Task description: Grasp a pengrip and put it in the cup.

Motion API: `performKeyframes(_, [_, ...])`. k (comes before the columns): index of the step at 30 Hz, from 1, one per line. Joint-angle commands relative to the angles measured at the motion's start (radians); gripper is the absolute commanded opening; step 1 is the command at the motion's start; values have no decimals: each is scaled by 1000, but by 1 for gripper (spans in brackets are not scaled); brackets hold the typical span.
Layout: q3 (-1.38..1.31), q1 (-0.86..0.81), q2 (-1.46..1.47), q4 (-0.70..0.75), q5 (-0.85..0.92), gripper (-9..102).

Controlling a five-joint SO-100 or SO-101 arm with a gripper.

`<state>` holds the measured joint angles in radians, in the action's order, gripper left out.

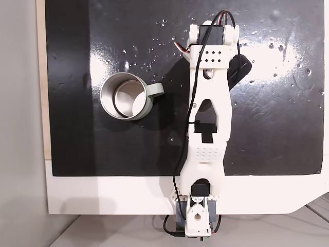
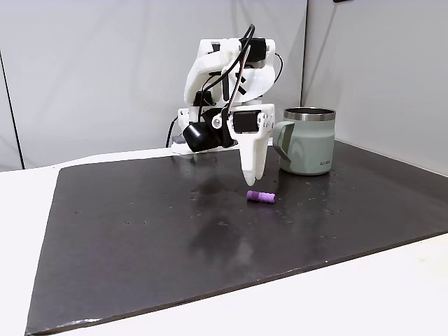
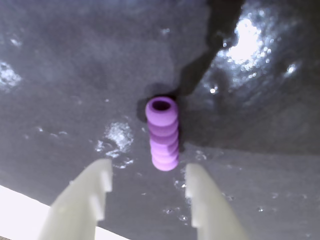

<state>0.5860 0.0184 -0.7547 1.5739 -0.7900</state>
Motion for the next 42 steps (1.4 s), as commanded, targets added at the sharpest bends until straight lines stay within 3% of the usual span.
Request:
performKeyframes(1, [-71, -2, 0, 2, 21, 20])
performKeyframes(20, [-144, 0, 149, -49, 109, 17])
performKeyframes(26, [-152, -8, 164, -54, 123, 2])
performKeyframes(31, [-155, -14, 161, -51, 118, 0])
performKeyframes(42, [-21, -31, -137, -35, 146, 0])
